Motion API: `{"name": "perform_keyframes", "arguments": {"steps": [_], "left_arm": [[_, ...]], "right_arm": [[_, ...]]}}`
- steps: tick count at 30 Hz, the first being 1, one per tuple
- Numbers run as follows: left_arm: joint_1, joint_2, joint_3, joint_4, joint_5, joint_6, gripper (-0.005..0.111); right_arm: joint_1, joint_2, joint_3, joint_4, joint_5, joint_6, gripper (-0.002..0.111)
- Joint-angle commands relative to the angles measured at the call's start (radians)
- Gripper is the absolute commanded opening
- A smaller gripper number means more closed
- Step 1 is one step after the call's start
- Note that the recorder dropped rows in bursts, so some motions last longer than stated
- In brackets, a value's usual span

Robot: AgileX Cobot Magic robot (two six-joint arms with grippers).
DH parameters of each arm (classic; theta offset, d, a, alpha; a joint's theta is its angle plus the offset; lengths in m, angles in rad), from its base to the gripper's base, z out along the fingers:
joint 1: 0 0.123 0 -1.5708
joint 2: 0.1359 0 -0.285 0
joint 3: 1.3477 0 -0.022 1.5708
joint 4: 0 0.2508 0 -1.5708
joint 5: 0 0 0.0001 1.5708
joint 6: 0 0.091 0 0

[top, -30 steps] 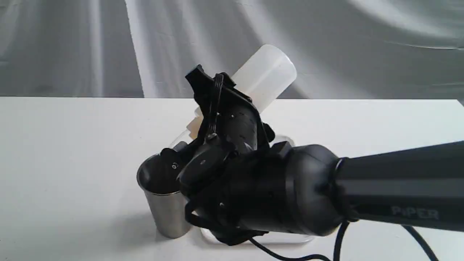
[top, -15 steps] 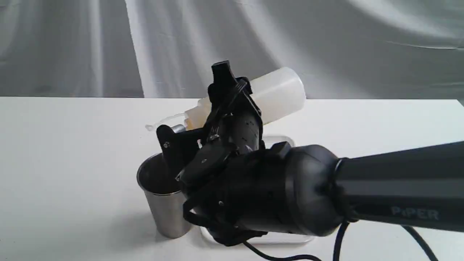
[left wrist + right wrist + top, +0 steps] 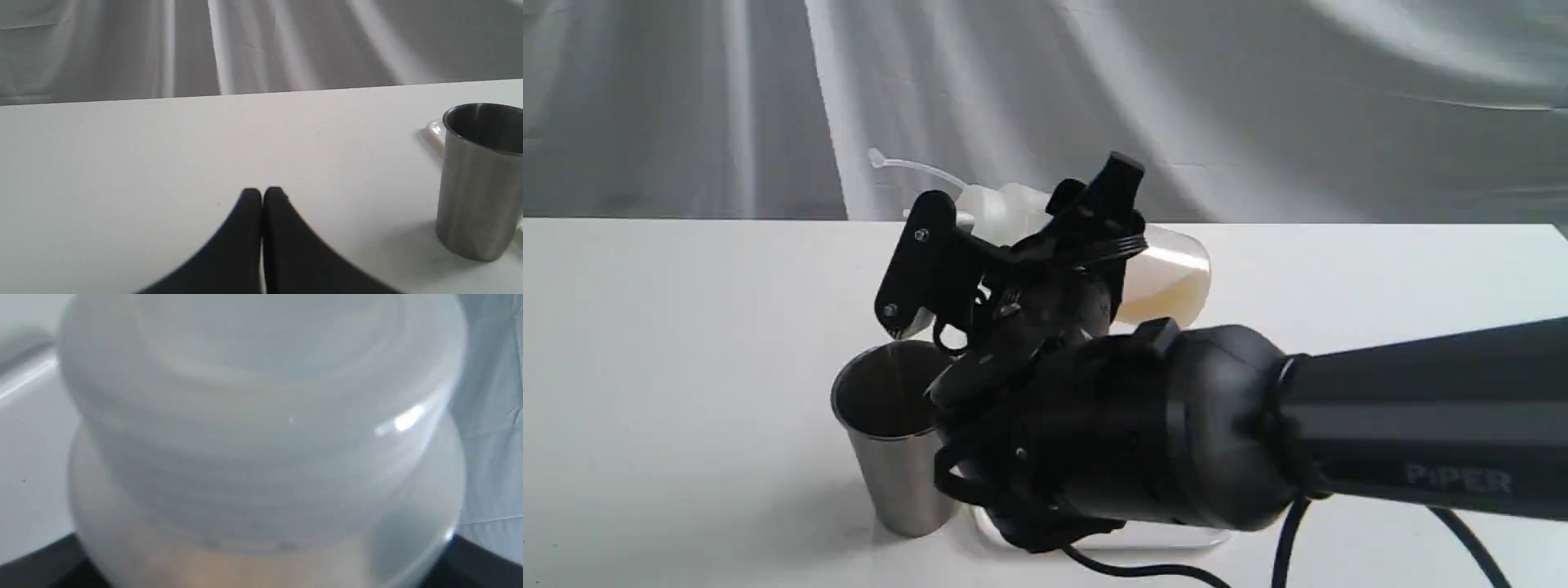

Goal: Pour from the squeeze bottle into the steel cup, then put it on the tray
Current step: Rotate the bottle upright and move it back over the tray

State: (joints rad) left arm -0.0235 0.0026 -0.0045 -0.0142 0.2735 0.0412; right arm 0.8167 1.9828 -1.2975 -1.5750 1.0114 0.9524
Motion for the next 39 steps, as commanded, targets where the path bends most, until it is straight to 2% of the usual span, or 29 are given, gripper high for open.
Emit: {"name": "perform_keyframes", "arguments": {"steps": [1, 6, 11, 20, 34, 39], "left_arm": [[0.002, -0.003, 0.004, -0.001, -0.008, -0.005, 0.0], [0.002, -0.003, 0.004, -0.001, -0.008, -0.005, 0.0], [0.002, -0.003, 0.004, -0.001, -0.008, -0.005, 0.0], [0.002, -0.003, 0.004, -0.001, -0.008, -0.007, 0.0], [0.002, -0.003, 0.004, -0.001, -0.008, -0.005, 0.0], [0.002, -0.003, 0.004, -0.001, -0.008, -0.005, 0.0]], "right_arm": [[0.001, -0.012, -0.007, -0.021, 0.02, 0.088, 0.049], [-0.001, -0.033, -0.007, 0.01, 0.022, 0.262, 0.049], [-0.022, -0.087, -0.007, 0.007, 0.021, 0.331, 0.049], [-0.08, -0.193, -0.007, 0.077, -0.012, 0.35, 0.049], [-0.177, -0.271, -0.007, 0.409, -0.218, 0.358, 0.049], [-0.226, -0.271, 0.039, 0.472, -0.374, 0.318, 0.049]]}}
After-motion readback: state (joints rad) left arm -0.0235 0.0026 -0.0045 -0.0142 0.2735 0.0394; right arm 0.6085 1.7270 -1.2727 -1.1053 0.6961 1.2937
